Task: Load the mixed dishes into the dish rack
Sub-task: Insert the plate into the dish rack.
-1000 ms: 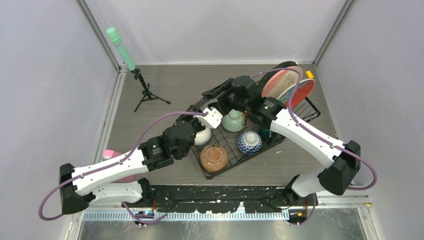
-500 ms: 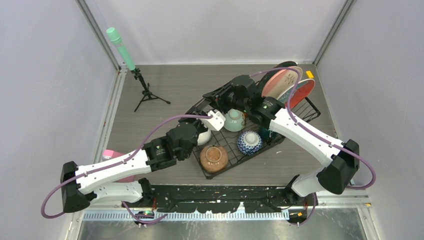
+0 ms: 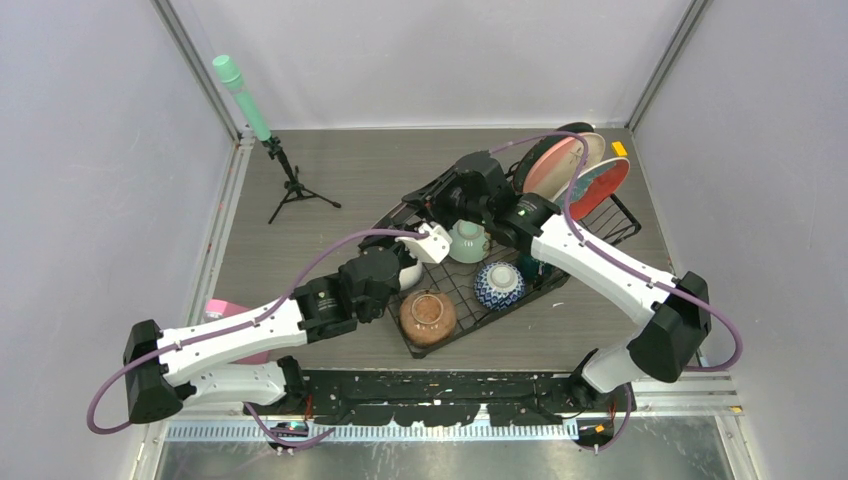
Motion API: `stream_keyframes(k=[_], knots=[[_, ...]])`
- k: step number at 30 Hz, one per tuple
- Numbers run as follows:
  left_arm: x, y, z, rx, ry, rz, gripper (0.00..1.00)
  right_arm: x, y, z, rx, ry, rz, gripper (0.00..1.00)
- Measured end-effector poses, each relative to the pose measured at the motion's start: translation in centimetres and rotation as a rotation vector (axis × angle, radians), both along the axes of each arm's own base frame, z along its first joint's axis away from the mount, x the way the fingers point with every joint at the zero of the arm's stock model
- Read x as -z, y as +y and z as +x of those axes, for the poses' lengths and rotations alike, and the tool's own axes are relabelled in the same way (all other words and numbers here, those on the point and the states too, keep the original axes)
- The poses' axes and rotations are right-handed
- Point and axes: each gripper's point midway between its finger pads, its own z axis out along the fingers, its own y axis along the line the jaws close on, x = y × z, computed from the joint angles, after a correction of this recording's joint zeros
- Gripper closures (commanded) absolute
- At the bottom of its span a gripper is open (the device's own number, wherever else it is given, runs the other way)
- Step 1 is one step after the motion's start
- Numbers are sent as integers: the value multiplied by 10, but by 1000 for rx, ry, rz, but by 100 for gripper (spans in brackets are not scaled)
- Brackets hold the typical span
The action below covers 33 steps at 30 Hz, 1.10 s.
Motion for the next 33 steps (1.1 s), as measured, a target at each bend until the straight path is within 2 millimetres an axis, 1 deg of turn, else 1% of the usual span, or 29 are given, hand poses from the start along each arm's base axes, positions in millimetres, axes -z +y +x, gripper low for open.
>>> stream_keyframes(k=[4,5,8,10,14,15,16,17,18,19,21,23,26,30,33], knots=[[8,1,0,-1,10,19,100,9,1,0,-5,12,-25,83],[9,2,-1,0,11,25,100,10,0,0,-4,20,-29,84],[10,1,-1,1,16,20,100,11,0,0,-6,20,-35,97],[10,1,-1,1,19,15,100,12,0,0,-4,21,-36,99],[12,1,-2,2,24,13,100,13,-1,1,-2,16,-44,99],[12,1,-1,3,25,12,100,13,-1,0,-3,15,-46,97],[12,0,-2,5,26,11,100,13,-1,0,-4,14,-48,84],[12,0,-2,6,26,10,100,13,-1,0,-3,14,-48,66],[12,0,-2,8,26,10,100,13,-1,0,-3,13,-49,59],[12,-1,-2,12,28,7,100,13,-2,1,-3,10,-53,47],[13,-3,-2,27,33,-3,100,13,-3,2,2,4,-57,37],[14,-5,-3,40,39,-13,100,13,-4,2,9,0,-60,34],[16,-8,-4,54,45,-16,100,12,-8,2,27,-3,-57,33],[16,-8,-3,54,45,-17,100,11,-15,0,60,5,-44,40],[16,-8,-3,54,45,-16,100,12,-19,-1,79,18,-35,42]])
